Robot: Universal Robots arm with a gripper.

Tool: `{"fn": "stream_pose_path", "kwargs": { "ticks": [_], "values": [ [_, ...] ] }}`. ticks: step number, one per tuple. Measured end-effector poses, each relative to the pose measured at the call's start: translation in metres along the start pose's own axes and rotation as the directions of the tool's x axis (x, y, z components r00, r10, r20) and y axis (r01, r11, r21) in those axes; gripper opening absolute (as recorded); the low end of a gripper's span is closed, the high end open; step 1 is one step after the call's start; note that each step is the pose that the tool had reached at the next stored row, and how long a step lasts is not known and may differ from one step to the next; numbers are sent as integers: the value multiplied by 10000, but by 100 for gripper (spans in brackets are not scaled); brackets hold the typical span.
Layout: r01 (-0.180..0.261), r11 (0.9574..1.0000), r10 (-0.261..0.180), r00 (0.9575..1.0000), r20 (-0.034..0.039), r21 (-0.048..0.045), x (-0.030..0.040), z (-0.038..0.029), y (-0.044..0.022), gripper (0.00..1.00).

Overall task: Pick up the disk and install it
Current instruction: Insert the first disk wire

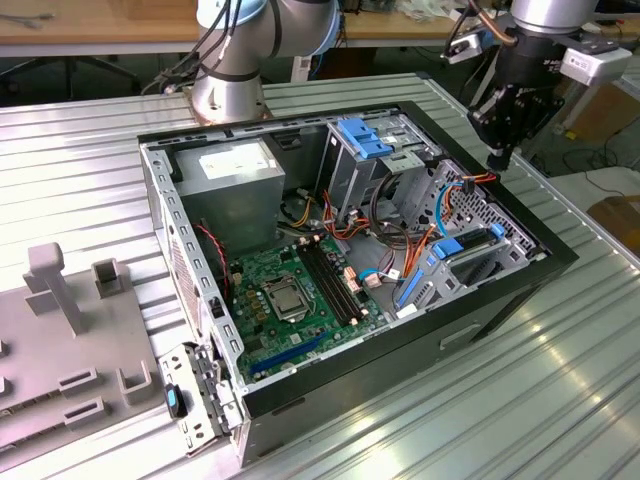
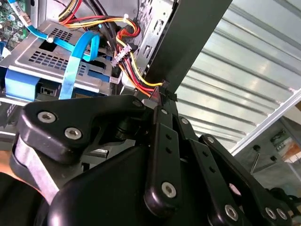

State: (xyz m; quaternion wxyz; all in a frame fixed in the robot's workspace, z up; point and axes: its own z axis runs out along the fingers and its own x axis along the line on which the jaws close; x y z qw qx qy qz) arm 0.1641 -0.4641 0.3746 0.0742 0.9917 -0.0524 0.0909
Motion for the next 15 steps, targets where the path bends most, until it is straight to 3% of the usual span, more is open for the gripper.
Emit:
{"fn": "stream_pose_path", "kwargs": {
  "ticks": [2, 3, 15],
  "values": [
    [46, 9996, -48, 10000, -61, -294, -10, -5, -29, 11],
    [52, 9995, -54, 10000, -65, -317, -12, -7, -38, 11],
    [54, 9994, -57, 10000, -67, -337, -17, -8, -43, 11]
  ]
}}
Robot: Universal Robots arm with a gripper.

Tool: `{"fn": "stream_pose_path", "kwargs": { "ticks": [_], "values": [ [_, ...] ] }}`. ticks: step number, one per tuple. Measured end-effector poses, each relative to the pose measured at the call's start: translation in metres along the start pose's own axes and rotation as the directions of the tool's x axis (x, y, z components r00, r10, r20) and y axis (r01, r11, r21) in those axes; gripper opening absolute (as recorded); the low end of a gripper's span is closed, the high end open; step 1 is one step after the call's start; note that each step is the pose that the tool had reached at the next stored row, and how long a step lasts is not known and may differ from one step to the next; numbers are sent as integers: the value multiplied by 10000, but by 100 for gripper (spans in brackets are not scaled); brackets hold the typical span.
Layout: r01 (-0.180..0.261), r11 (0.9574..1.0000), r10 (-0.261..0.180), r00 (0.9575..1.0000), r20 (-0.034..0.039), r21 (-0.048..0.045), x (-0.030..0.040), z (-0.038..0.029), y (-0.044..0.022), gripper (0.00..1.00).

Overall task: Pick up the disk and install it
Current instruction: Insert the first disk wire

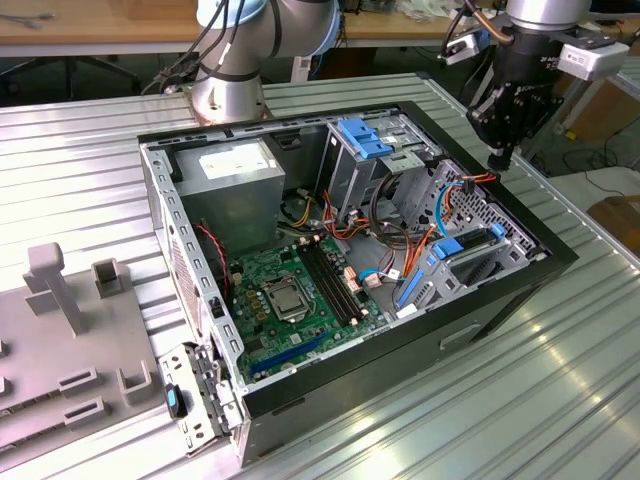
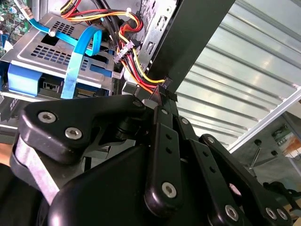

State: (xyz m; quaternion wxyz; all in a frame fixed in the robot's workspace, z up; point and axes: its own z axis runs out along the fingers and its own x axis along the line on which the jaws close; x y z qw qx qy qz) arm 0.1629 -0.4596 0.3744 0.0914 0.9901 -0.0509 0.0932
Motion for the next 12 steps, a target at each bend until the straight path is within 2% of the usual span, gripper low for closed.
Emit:
{"fn": "stream_pose_path", "kwargs": {
  "ticks": [2, 3, 5, 6, 7, 10, 11, 12],
  "values": [
    [1, 10000, -1, 10000, 0, -4, 0, 0, 0, 11],
    [1, 10000, -1, 10000, -1, -5, 0, 0, 0, 18],
    [1, 10000, -1, 10000, -1, -6, 0, 1, 0, 19],
    [1, 10000, -1, 10000, -1, -7, 0, 2, -1, 25],
    [2, 10000, -2, 10000, -1, -7, -1, 4, -1, 25],
    [-68, 10000, 68, 10000, 4, -54, -4, 18, -3, 27],
    [-75, 10000, 75, 10000, 4, -67, -4, 21, -5, 33],
    [-89, 9999, 89, 10000, 7, -76, -5, 25, -6, 33]
  ]
}}
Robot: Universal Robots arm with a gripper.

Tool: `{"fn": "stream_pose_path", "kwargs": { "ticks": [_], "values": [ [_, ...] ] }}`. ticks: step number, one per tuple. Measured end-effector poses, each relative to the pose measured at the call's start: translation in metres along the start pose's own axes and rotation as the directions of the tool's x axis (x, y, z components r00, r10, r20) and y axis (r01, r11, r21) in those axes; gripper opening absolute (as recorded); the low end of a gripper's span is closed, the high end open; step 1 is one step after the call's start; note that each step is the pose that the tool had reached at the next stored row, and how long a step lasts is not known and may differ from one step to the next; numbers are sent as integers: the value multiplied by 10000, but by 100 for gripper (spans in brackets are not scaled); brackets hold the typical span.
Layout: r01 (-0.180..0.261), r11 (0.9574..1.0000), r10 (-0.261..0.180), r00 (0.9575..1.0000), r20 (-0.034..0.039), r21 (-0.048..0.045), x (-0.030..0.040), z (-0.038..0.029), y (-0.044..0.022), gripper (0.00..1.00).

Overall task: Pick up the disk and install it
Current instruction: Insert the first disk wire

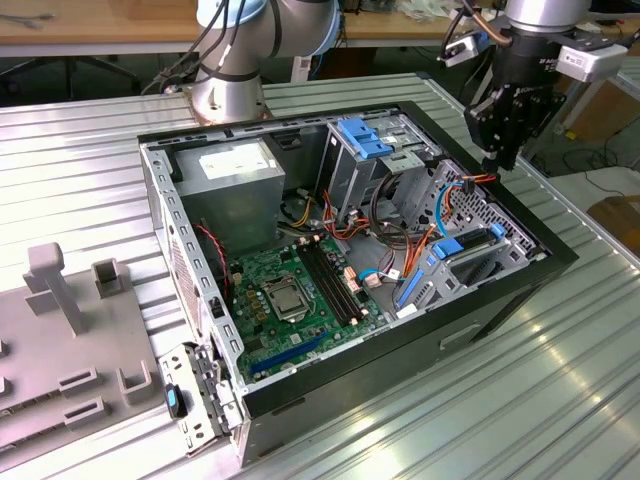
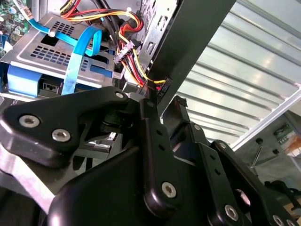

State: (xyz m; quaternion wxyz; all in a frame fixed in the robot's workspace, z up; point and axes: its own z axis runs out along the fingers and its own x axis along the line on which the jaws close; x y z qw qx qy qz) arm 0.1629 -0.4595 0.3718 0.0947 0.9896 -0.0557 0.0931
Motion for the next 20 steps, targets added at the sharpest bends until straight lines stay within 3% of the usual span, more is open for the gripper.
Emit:
{"fn": "stream_pose_path", "kwargs": {
  "ticks": [20],
  "values": [
    [-131, 9999, 131, 9999, 22, -46, 27, 67, -24, 33]
  ]
}}
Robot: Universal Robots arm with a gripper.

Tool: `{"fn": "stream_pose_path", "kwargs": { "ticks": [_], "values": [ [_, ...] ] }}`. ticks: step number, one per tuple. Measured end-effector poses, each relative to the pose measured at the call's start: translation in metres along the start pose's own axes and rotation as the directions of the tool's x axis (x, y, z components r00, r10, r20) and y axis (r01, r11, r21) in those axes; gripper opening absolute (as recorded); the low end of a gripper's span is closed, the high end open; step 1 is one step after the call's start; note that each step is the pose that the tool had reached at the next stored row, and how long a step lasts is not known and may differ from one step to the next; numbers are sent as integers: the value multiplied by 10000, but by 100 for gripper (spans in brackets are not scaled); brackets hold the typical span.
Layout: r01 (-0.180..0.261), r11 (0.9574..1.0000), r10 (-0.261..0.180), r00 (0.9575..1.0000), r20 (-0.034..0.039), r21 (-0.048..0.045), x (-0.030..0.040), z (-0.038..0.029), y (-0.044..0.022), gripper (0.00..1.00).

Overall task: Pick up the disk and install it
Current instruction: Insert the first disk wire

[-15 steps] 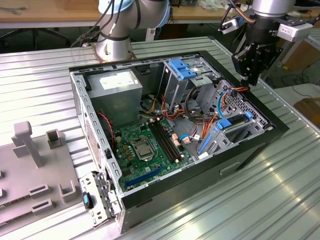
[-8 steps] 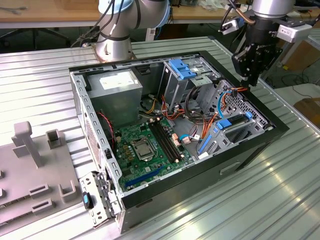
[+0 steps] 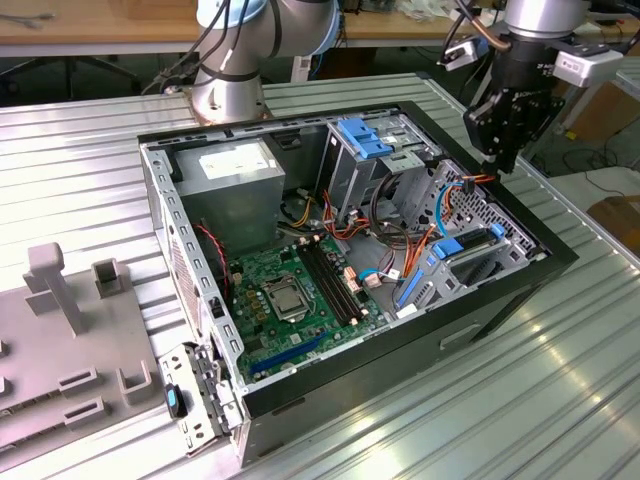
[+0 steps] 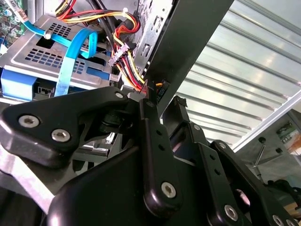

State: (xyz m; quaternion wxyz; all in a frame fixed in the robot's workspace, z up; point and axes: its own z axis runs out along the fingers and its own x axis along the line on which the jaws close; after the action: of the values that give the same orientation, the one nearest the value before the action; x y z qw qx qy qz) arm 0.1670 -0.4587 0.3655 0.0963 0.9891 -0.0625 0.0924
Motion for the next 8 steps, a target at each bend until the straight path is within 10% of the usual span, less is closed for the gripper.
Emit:
{"fn": "stream_pose_path", "kwargs": {
  "ticks": [8],
  "values": [
    [-2, 10000, 2, 10000, 1, -1, -3, 14, -2, 33]
  ]
}}
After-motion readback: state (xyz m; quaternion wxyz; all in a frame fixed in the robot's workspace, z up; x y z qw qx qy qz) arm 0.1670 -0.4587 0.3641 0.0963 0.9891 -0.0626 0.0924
